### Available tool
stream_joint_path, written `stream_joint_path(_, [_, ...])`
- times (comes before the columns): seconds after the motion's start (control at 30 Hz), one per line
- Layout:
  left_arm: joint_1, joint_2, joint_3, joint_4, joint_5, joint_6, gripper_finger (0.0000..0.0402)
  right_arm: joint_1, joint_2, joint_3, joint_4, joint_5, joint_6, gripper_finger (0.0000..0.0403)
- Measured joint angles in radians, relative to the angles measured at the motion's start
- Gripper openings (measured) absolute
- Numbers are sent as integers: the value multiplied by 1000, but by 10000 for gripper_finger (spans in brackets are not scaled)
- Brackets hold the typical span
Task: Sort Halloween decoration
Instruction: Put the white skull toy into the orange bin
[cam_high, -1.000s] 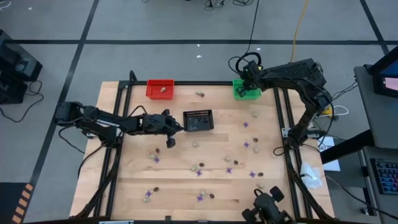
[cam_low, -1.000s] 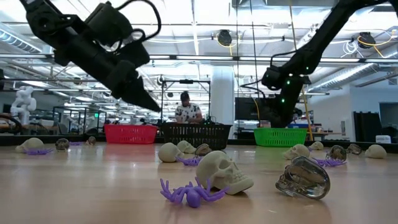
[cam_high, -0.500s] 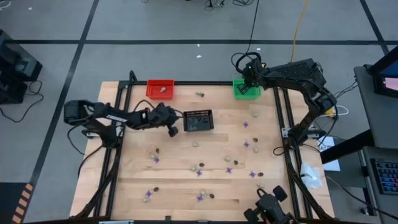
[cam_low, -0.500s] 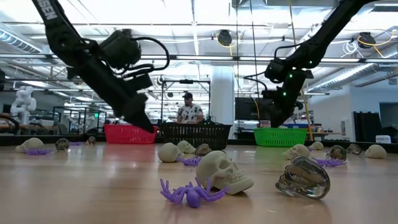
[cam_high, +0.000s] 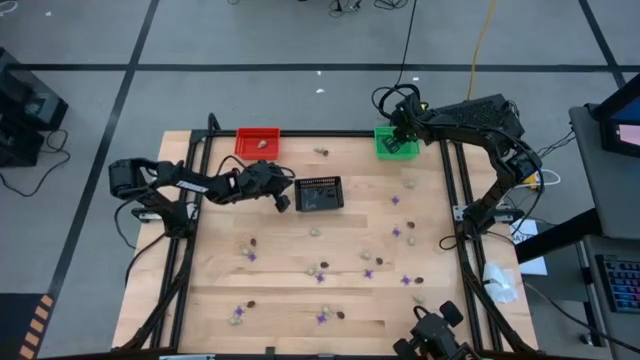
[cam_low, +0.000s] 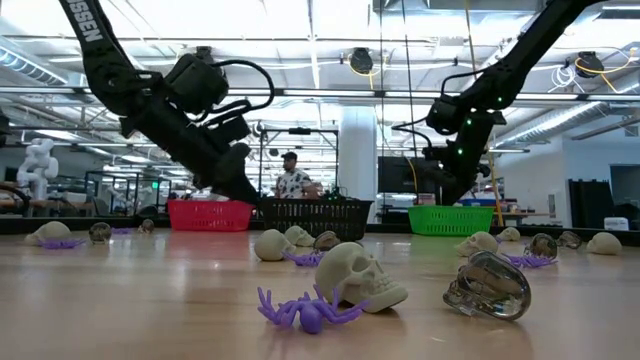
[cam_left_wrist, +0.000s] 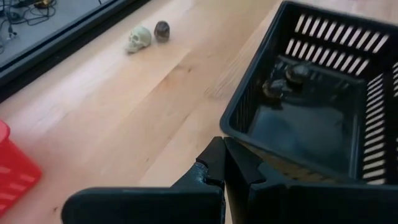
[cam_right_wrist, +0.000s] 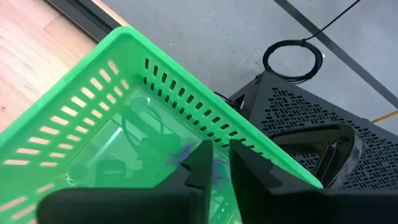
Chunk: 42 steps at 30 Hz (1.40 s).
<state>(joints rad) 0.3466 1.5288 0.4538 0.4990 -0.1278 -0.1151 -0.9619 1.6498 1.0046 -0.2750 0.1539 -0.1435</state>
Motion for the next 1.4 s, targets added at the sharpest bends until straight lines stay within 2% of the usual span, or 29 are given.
stream_joint_path(0.2, [0,0,21,-7,-1,-10,0,14,-18,0,1,1,3,80])
stream_joint_path(0.5, [-1,5,72,-65,-4,26,0,41,-147,0,-11,2,1,84])
stream_joint_path(0.6, [-1,-71,73,-145,-6,50,0,61,-211,0,-17,2,-11,84])
stream_joint_path(0.77, [-35,-267,73,-405,6,65,0,111,-312,0,-31,-25,-50,77])
stream_joint_path(0.97, [-182,-486,78,-672,15,55,0,209,-382,-96,114,-161,-53,13])
stream_joint_path(1.07, [-285,-540,107,-804,-18,6,0,260,-393,-168,217,-207,-52,7])
stream_joint_path(1.2, [-431,-548,166,-944,-89,-79,0,344,-394,-260,354,-234,-41,2])
stream_joint_path(1.4, [-604,-508,239,-1156,-109,-227,0,463,-394,-357,557,-234,-36,3])
